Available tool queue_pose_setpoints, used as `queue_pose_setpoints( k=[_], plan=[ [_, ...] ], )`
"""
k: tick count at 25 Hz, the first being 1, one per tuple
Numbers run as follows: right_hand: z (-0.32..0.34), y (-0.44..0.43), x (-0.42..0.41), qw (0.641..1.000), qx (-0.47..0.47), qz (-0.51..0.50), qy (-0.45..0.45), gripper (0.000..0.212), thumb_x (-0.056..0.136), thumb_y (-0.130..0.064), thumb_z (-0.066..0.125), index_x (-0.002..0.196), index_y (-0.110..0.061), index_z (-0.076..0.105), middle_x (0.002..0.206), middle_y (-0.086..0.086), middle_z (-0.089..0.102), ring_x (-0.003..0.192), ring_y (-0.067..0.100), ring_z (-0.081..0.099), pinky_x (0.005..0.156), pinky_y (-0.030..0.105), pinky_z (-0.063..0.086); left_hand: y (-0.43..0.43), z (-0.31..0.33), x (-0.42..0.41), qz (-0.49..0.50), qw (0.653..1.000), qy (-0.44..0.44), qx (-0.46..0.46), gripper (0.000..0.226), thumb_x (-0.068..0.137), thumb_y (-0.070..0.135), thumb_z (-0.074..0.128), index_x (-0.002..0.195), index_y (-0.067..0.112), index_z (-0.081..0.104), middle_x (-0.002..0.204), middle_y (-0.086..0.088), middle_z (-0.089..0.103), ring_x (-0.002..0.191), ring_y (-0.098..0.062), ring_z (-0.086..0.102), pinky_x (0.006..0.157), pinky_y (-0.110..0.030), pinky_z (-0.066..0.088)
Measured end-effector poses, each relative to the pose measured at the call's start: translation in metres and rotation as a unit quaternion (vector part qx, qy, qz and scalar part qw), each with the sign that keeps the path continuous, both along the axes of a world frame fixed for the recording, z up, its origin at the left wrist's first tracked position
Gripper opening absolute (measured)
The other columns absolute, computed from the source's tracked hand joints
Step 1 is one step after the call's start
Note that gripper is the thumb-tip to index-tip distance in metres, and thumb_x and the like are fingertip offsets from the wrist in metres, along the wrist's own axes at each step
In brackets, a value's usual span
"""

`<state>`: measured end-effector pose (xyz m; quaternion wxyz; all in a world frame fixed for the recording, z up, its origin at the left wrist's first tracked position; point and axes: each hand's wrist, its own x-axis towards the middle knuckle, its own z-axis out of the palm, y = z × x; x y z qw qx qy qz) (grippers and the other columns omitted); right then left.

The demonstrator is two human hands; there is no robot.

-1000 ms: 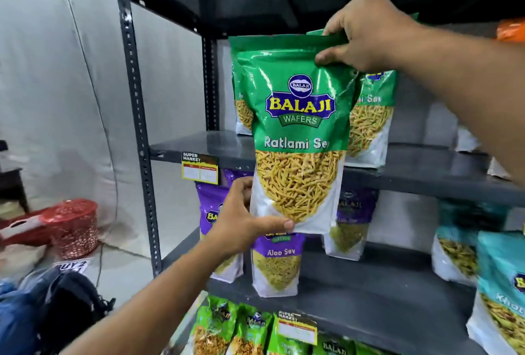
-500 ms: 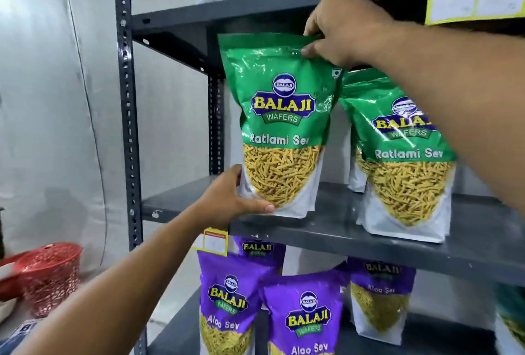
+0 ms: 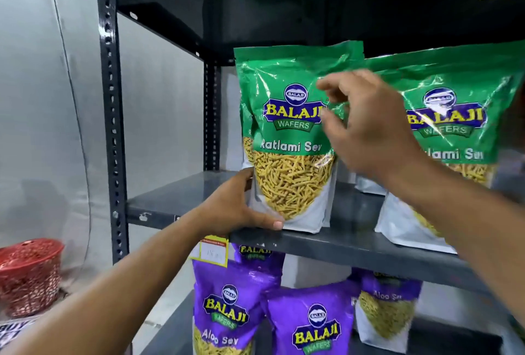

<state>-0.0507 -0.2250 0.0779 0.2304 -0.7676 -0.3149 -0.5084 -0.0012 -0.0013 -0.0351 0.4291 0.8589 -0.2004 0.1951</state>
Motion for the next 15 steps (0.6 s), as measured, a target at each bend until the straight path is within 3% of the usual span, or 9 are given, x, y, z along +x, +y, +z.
queue_pose_setpoints(
  k=[2, 3, 5, 7, 10, 12, 14, 15],
  plan=[
    [-0.057, -0.005, -0.009, 0.976, 0.004, -0.019, 0.217, 0.054, 0.084, -0.013, 0.055, 0.134, -0.013, 0.035, 0.128, 0.01, 0.05, 0.117, 0.026, 0.048, 0.103, 0.036, 0.037, 0.004, 0.002, 0.001, -0.012, 1.0, 0.002, -0.029, 0.078, 0.051, 0.026, 0.096, 0.117, 0.029, 0.055, 0.12, 0.011, 0.069, 0.114, -0.002, 0.063, 0.106, -0.031, 0.046],
    [-0.078, -0.006, -0.006, 0.947, -0.013, -0.029, 0.32, 0.055, 0.084, -0.015, 0.055, 0.133, -0.013, 0.03, 0.122, 0.007, 0.051, 0.112, 0.03, 0.05, 0.097, 0.037, 0.039, 0.005, 0.003, 0.001, -0.015, 0.999, 0.002, -0.036, 0.071, 0.055, 0.017, 0.094, 0.114, 0.028, 0.057, 0.117, 0.009, 0.071, 0.111, -0.003, 0.065, 0.104, -0.03, 0.048],
    [-0.099, -0.002, 0.006, 0.907, -0.025, -0.032, 0.42, 0.052, 0.082, -0.017, 0.057, 0.126, -0.012, 0.03, 0.097, 0.007, 0.056, 0.086, 0.03, 0.055, 0.077, 0.043, 0.046, 0.008, 0.006, 0.001, -0.021, 0.999, 0.004, -0.031, 0.06, 0.06, 0.006, 0.09, 0.11, 0.022, 0.062, 0.113, 0.005, 0.073, 0.107, -0.007, 0.069, 0.101, -0.03, 0.051],
    [-0.098, 0.008, 0.017, 0.9, -0.019, -0.041, 0.433, 0.055, 0.082, -0.019, 0.061, 0.128, -0.011, 0.031, 0.101, 0.009, 0.056, 0.088, 0.027, 0.055, 0.073, 0.038, 0.045, 0.017, 0.007, 0.003, -0.022, 0.999, 0.003, -0.023, 0.056, 0.059, 0.01, 0.091, 0.108, 0.016, 0.066, 0.112, 0.0, 0.075, 0.108, -0.014, 0.07, 0.101, -0.035, 0.051],
    [-0.093, 0.034, 0.024, 0.903, -0.004, -0.035, 0.428, 0.066, 0.079, -0.022, 0.07, 0.131, -0.01, 0.031, 0.133, 0.016, 0.051, 0.116, 0.033, 0.052, 0.085, 0.033, 0.041, 0.041, 0.012, 0.002, -0.012, 0.999, 0.01, -0.029, 0.07, 0.042, 0.034, 0.096, 0.103, 0.013, 0.069, 0.107, -0.002, 0.078, 0.105, -0.021, 0.071, 0.099, -0.04, 0.054],
    [-0.093, 0.054, 0.026, 0.907, -0.004, -0.026, 0.42, 0.071, 0.077, -0.024, 0.073, 0.132, -0.008, 0.031, 0.136, 0.017, 0.049, 0.12, 0.035, 0.05, 0.086, 0.032, 0.041, 0.06, 0.015, 0.002, -0.019, 0.998, 0.039, -0.047, 0.066, 0.045, 0.026, 0.095, 0.103, 0.01, 0.068, 0.102, 0.0, 0.079, 0.103, -0.019, 0.072, 0.094, -0.031, 0.056],
    [-0.093, 0.068, 0.029, 0.908, -0.008, -0.026, 0.419, 0.071, 0.078, -0.024, 0.073, 0.131, -0.004, 0.03, 0.134, 0.02, 0.05, 0.118, 0.036, 0.052, 0.08, 0.03, 0.039, 0.073, 0.016, 0.0, -0.012, 0.996, 0.058, -0.059, 0.059, 0.054, 0.006, 0.088, 0.108, 0.001, 0.065, 0.105, -0.006, 0.078, 0.104, -0.023, 0.071, 0.096, -0.036, 0.055],
    [-0.093, 0.073, 0.031, 0.907, -0.007, -0.028, 0.419, 0.071, 0.078, -0.023, 0.072, 0.131, -0.003, 0.03, 0.134, 0.021, 0.05, 0.118, 0.036, 0.052, 0.079, 0.03, 0.039, 0.075, 0.016, -0.001, -0.01, 0.997, 0.058, -0.059, 0.061, 0.054, 0.007, 0.088, 0.11, 0.0, 0.064, 0.108, -0.009, 0.076, 0.106, -0.026, 0.07, 0.099, -0.04, 0.053]
  ],
)
